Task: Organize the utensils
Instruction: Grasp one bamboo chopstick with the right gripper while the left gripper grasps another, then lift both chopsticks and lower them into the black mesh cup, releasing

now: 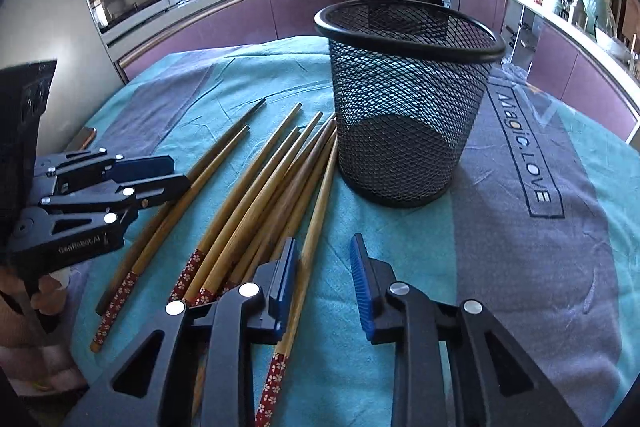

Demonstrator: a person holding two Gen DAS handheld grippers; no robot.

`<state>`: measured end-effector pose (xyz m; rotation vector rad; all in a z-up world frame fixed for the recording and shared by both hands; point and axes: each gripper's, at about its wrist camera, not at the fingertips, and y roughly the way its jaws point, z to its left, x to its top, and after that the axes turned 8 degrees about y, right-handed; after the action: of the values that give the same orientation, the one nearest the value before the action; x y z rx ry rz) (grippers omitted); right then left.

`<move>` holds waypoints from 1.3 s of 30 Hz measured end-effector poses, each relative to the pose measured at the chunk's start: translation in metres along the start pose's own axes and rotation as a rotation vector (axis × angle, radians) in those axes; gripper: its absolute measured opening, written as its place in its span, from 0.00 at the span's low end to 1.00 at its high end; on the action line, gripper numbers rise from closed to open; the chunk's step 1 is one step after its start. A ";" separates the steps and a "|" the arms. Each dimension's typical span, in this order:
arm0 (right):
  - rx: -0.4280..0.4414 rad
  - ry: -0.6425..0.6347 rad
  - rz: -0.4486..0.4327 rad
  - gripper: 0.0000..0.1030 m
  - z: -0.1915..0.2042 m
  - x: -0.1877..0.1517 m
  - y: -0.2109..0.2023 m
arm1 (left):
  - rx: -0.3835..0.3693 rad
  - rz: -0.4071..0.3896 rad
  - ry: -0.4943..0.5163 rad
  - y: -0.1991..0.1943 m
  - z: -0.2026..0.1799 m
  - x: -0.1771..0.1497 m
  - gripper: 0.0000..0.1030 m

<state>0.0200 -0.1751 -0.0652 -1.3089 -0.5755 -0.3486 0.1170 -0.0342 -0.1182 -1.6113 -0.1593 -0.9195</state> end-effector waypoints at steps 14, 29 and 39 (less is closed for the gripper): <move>0.085 0.051 -0.025 0.06 -0.009 0.008 -0.004 | -0.023 0.006 -0.050 0.011 0.000 0.025 0.07; 0.278 0.035 -0.287 0.06 -0.020 0.035 -0.100 | -0.161 -0.271 -0.013 -0.105 -0.006 0.069 0.07; 0.304 0.012 -0.446 0.05 -0.030 0.078 -0.149 | -0.233 -0.453 -0.015 -0.171 -0.015 0.132 0.07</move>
<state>0.0070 -0.2330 0.0950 -0.8789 -0.8760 -0.6085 0.1024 -0.0496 0.0967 -1.8345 -0.4561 -1.3101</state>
